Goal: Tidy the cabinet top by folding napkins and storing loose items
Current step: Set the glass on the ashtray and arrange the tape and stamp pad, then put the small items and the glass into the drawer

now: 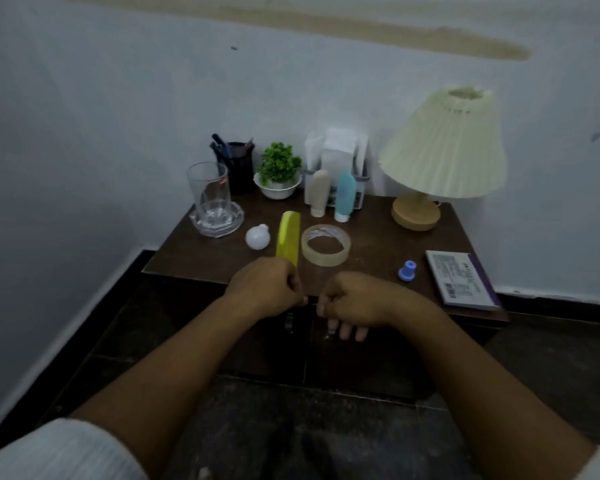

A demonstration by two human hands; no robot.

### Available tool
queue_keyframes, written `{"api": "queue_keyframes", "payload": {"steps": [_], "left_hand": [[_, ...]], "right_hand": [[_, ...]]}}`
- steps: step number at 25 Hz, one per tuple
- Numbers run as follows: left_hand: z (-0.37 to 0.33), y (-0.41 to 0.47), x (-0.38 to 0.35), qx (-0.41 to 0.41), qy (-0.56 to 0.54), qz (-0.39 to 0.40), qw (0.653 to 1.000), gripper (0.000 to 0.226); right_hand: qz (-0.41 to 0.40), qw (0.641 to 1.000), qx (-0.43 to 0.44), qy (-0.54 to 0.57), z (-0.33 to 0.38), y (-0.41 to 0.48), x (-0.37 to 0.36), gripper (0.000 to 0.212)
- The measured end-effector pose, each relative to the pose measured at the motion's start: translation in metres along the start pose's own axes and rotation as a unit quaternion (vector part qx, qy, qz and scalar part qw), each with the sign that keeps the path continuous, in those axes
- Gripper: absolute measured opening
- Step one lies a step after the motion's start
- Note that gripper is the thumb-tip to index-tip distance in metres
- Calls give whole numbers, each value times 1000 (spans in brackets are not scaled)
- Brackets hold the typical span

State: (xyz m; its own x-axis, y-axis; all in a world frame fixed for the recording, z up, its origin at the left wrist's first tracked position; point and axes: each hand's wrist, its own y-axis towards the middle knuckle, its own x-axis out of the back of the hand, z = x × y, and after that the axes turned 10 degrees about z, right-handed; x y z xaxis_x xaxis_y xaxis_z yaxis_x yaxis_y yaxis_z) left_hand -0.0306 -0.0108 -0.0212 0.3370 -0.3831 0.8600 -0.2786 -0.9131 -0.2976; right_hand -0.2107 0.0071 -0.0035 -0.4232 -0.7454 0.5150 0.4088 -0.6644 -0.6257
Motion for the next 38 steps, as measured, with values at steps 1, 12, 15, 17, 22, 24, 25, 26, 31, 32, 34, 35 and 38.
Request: {"api": "queue_keyframes", "payload": {"steps": [1, 12, 15, 17, 22, 24, 25, 26, 31, 32, 34, 35, 38], "left_hand": [[12, -5, -5, 30, -2, 29, 999, 17], [42, -19, -89, 94, -463, 57, 879, 24], [40, -25, -102, 90, -526, 51, 844, 27], [39, -32, -109, 90, -530, 36, 842, 25], [45, -63, -108, 88, -518, 46, 850, 21], [50, -77, -107, 83, -509, 62, 855, 20], [53, -83, -108, 80, -506, 66, 856, 19], [55, -91, -110, 76, -504, 66, 858, 19], [67, -117, -119, 70, -476, 56, 875, 14], [67, -121, -117, 72, -467, 53, 880, 12], [71, -126, -114, 72, -449, 49, 889, 13], [76, -129, -113, 75, -441, 48, 893, 16], [95, -146, -110, 77, -434, 48, 897, 16]], "right_hand": [[37, 999, -13, -3, 3, 8, -11, 20], [-10, 978, -2, 206, -8, 35, -77, 58], [-49, 972, 0, 231, -10, 32, -76, 50], [-103, 963, -23, 249, -10, 31, -77, 35], [-152, 964, -61, 209, -10, 31, -85, 21], [-165, 967, -47, 188, -8, 27, -90, 17], [-167, 968, -36, 184, -7, 24, -92, 17], [-161, 971, -26, 176, -6, 21, -95, 18], [-77, 986, 0, 144, 5, 7, -94, 25], [-53, 987, -1, 150, 6, 5, -93, 26], [-17, 988, 0, 151, 8, 4, -91, 25], [1, 989, 0, 149, 9, 4, -92, 24], [67, 984, 12, 162, 14, 7, -101, 23]]}}
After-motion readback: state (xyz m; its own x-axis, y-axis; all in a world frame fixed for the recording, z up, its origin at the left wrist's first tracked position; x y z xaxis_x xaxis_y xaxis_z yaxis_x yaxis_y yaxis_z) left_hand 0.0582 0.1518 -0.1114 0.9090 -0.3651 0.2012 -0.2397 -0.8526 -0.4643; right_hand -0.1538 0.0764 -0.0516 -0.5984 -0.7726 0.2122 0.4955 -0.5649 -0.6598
